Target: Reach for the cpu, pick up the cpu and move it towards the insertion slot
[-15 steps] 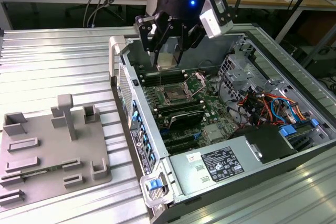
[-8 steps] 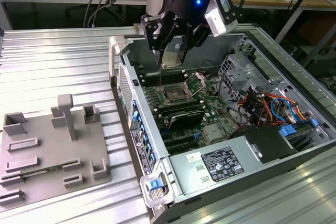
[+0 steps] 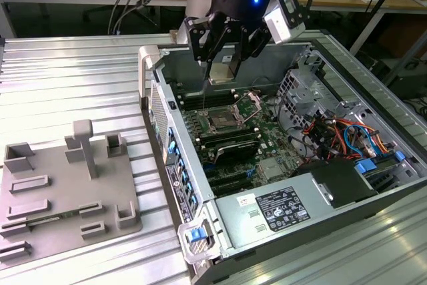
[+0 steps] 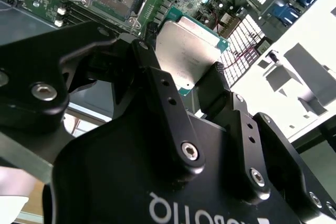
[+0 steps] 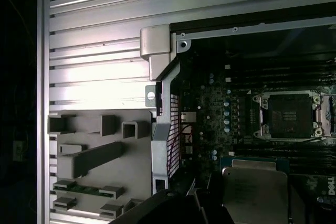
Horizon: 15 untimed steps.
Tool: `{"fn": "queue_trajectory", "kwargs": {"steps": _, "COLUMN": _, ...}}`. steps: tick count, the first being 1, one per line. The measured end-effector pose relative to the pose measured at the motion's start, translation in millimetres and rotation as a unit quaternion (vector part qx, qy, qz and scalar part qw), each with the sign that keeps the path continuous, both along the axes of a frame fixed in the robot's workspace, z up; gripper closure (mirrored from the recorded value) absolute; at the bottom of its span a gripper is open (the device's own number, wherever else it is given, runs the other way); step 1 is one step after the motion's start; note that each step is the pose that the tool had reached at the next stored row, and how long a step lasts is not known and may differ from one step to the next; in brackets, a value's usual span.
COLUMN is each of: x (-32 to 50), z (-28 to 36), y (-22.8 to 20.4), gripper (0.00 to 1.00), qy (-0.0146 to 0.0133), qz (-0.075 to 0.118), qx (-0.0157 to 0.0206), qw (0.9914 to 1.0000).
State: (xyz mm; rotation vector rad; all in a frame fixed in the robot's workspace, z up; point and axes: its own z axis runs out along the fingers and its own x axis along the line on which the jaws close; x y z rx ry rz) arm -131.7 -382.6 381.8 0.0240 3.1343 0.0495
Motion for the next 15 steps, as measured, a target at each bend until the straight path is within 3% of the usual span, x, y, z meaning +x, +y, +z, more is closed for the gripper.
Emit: {"fn": "queue_trajectory", "kwargs": {"steps": 15, "x": 1.1, "z": -0.1, "y": 1.9, "gripper": 0.45, "qy": 0.0001, "qz": 0.000, "qx": -0.0001, "qw": 1.00000}}
